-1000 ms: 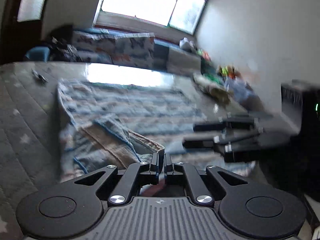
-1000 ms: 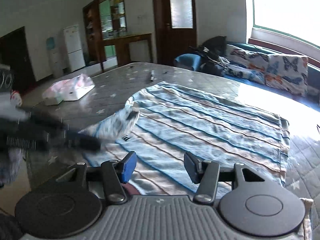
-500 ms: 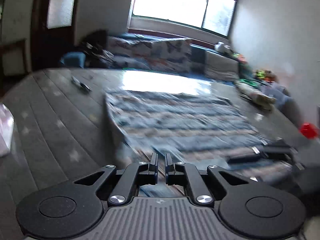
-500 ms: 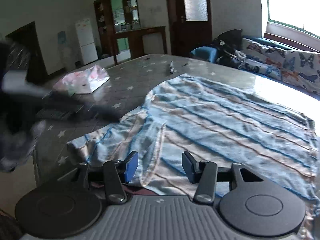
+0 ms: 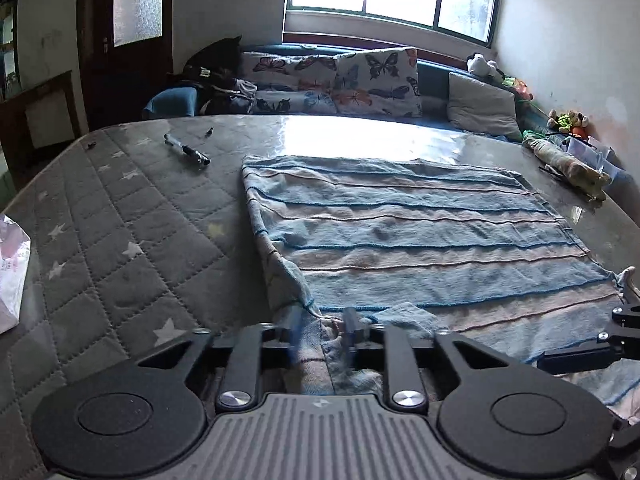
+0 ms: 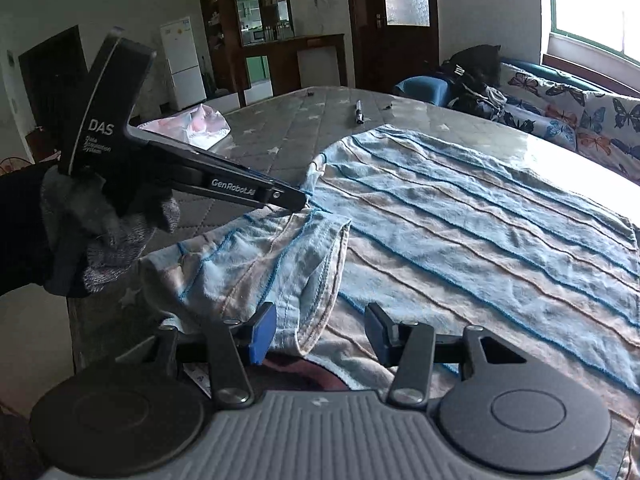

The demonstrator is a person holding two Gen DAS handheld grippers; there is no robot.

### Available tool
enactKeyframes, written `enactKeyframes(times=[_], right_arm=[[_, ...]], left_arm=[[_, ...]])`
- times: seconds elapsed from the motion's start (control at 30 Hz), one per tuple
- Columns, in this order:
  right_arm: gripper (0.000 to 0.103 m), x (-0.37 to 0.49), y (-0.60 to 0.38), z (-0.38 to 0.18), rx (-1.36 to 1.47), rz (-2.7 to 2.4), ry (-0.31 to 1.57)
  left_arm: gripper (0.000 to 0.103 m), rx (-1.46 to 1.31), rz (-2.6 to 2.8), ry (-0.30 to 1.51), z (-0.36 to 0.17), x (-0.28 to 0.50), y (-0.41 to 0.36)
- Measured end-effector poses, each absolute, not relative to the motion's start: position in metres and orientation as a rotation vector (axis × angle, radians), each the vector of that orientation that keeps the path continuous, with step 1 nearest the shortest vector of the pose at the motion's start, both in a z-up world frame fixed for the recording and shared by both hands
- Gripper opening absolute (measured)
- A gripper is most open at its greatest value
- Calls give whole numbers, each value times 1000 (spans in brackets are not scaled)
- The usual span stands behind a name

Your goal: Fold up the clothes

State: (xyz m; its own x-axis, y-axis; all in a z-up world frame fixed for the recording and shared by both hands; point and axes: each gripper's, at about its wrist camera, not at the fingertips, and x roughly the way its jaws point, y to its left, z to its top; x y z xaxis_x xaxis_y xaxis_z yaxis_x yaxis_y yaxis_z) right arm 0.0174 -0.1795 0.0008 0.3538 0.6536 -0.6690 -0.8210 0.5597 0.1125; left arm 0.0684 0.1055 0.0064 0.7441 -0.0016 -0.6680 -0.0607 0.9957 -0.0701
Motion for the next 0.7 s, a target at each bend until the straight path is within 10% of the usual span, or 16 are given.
enactKeyframes(times=[0.23,0.4,0.7], right_arm=[[50,22,-179,-4,-256,958,751],[50,23,-186,-3,-255,936,746],[50,25,-210,-8,-252,848,774]], left_arm=[[30,-104,48,764,5,83,110],[6,-111,60,776,5,88,114],[5,-109,91,770,5,82,147]])
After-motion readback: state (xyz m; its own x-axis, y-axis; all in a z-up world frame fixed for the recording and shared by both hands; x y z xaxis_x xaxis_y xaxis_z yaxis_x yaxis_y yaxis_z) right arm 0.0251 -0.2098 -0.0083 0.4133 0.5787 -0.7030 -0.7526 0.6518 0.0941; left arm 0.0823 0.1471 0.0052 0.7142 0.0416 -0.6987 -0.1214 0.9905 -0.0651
